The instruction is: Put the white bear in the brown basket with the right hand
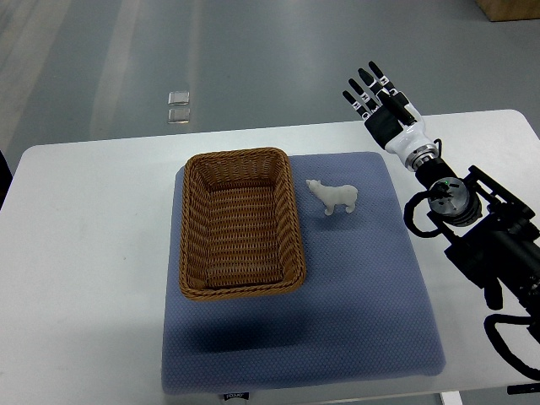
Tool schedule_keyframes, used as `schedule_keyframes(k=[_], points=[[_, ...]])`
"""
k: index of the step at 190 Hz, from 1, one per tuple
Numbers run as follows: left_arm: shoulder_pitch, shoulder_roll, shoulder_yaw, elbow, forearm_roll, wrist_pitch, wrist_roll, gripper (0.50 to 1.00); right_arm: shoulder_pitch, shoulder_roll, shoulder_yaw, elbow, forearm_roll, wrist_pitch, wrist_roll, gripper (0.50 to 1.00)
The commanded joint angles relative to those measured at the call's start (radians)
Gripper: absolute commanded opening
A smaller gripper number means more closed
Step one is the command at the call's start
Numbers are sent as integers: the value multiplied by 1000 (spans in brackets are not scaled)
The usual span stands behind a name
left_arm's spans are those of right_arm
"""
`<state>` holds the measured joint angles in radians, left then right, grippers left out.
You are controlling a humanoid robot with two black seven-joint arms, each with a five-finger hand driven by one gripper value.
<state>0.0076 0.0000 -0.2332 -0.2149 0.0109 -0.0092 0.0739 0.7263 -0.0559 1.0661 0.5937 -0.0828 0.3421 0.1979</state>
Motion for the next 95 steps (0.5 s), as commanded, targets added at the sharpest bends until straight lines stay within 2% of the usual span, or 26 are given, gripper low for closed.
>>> schedule_keyframes(k=[1,58,95], points=[[0,0,0,0,0,0,4,1000,1,1,0,0,0,-2,2,928],[0,0,2,0,0,0,4,1000,18,-10,-46,8,-38,-20,-2,928],[0,0,2,-1,0,-1,4,1000,105,-76,-173,15,-293,-14,-9,928]])
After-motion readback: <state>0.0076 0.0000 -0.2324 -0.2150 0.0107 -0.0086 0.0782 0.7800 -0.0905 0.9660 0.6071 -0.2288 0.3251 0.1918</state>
